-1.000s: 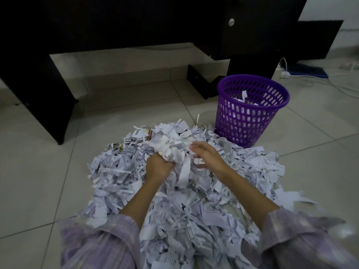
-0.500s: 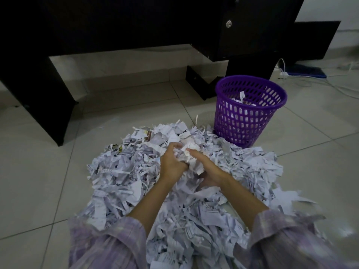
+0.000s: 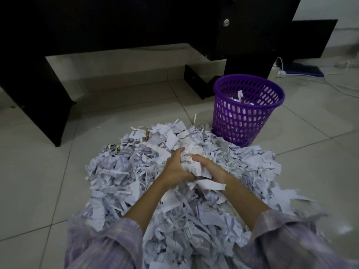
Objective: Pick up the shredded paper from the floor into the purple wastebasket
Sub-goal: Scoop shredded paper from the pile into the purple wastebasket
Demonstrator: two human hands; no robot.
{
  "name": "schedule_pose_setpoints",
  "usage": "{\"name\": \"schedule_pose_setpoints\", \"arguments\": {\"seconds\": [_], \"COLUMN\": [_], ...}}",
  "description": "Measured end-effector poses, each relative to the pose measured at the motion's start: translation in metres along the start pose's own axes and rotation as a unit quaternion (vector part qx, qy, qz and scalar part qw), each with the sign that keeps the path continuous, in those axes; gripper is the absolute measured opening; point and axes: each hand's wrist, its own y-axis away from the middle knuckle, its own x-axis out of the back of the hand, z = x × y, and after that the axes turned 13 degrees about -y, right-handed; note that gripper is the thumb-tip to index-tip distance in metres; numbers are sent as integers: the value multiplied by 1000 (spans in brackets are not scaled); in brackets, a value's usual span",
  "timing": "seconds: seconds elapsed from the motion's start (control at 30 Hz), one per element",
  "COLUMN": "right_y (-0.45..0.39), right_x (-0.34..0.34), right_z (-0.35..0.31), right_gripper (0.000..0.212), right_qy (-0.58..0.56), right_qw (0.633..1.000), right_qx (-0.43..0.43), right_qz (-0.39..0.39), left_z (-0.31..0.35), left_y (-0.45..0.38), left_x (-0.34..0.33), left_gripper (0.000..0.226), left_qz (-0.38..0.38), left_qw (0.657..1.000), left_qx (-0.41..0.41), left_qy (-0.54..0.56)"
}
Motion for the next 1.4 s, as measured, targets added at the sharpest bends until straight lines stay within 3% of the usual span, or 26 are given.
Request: {"name": "schedule_pose_setpoints", "arguments": {"seconds": [0.13, 0.27, 0.33, 0.4, 0.47, 0.53, 0.57, 0.63, 0.73, 0.8, 0.87, 0.97, 1.13, 1.23, 1.3, 1.4], "right_y": [0, 10, 13, 14, -4, -44, -47, -26, -6, -3, 1, 7, 7, 3, 6, 2], "right_x": [1, 4, 5, 2, 18, 56, 58, 40, 19, 22, 22, 24, 28, 30, 22, 13], "right_z": [-15, -30, -38, -40, -37, -30, -29, -32, -45, -56, -65, -75, -77, -68, -64, -57], "right_gripper": [42, 48, 47, 70, 111, 128, 129, 120, 77, 61, 60, 63, 73, 91, 84, 76], "right_qy": [118, 74, 134, 188, 191, 172, 168, 150, 126, 99, 65, 14, 56, 86, 110, 129], "right_qw": [991, 995, 985, 973, 972, 973, 972, 972, 969, 963, 961, 963, 964, 963, 963, 971], "right_qx": [11, 66, 93, 104, 102, 116, 116, 130, 157, 190, 217, 225, 205, 190, 174, 129], "right_qz": [56, 31, 63, 85, 92, 106, 118, 122, 143, 163, 157, 147, 162, 172, 172, 152], "left_z": [0, -7, -9, -8, -7, 2, 5, 8, 7, 0, -8, -30, -25, -7, 9, 27], "left_y": [5, 5, 8, 10, 6, 5, 3, 0, 3, 4, 5, -1, -11, -10, -5, -7], "left_x": [3, 12, 16, 14, 9, 6, 4, 4, 9, 13, 12, 7, 14, 16, 16, 13], "left_gripper": [114, 107, 96, 87, 88, 51, 37, 40, 65, 52, 24, 25, 13, 32, 46, 56], "left_qz": [-72, -87, -103, -121, -140, -142, -125, -105, -128, -142, -152, -106, 30, 89, 98, 45], "left_qw": [995, 991, 988, 982, 972, 963, 960, 966, 983, 988, 987, 992, 989, 992, 990, 981], "left_qx": [19, 49, 80, 100, 112, 98, 105, 109, 71, 44, 40, 45, 114, 90, 70, 50], "left_qy": [66, 89, 80, 107, 151, 206, 227, 212, 109, 34, -15, -57, 89, 24, 78, 185]}}
